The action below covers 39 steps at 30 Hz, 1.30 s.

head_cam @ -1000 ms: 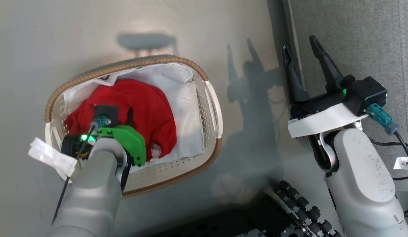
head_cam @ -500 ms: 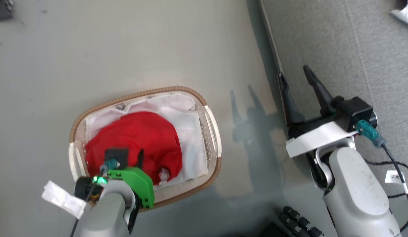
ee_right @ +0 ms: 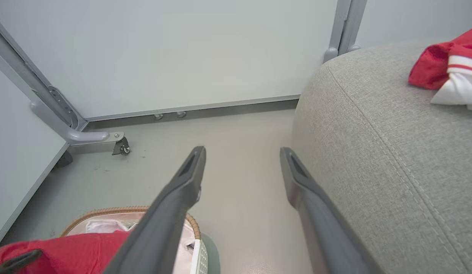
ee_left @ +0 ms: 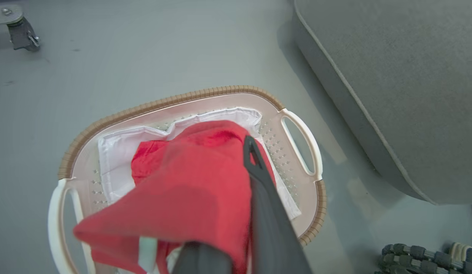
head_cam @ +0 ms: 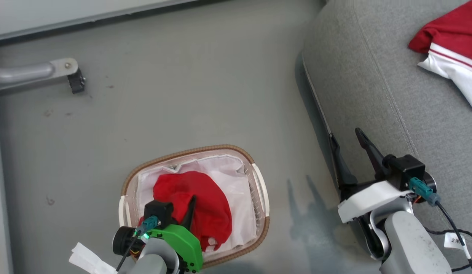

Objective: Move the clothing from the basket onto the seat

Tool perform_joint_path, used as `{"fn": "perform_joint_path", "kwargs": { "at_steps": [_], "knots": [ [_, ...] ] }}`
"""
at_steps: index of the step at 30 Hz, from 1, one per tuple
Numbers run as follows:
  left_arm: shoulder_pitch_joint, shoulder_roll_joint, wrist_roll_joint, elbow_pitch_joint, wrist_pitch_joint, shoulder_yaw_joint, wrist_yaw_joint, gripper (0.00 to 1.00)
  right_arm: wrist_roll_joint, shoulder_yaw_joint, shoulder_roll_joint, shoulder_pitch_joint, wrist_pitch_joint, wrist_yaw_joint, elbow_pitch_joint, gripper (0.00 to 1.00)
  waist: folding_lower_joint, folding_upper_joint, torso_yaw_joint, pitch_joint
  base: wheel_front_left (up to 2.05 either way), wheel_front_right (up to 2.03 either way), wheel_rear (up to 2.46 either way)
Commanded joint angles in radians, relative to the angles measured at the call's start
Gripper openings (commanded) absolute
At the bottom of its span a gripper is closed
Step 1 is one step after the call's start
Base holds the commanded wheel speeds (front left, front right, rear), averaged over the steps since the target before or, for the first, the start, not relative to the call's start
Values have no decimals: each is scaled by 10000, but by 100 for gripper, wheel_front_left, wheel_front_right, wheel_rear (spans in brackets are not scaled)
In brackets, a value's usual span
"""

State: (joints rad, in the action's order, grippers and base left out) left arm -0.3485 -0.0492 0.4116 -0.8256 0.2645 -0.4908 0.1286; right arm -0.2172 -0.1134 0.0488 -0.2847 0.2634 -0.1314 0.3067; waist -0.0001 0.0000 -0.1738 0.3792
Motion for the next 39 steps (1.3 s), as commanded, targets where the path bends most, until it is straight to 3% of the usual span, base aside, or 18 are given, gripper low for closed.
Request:
{"fn": "perform_joint_path", "kwargs": {
  "at_steps": [1, 25, 34, 39],
  "knots": [
    [292, -30, -81, 282, -4, -19, 27, 0, 42, 54, 45, 275, 19, 14, 64, 100, 1, 0, 727, -1221, 0, 0, 0],
    [954, -32, -1109, 5737, -1, -160, 29, 0, 68, -295, 41, 2031, 19, 14, 443, 100, 1, 0, 1608, -3742, 0, 0, 0],
    [1169, -30, -1041, 6416, -4, -285, 29, 0, 959, -2646, 292, 1751, 19, 14, -45, 100, 1, 0, 1731, -3951, 0, 0, 0],
    [1243, -28, -865, 6394, -4, -488, 30, 0, 542, -3789, 314, 1476, 19, 14, -428, 100, 1, 0, 1782, -3987, 0, 0, 0]
  ]
}}
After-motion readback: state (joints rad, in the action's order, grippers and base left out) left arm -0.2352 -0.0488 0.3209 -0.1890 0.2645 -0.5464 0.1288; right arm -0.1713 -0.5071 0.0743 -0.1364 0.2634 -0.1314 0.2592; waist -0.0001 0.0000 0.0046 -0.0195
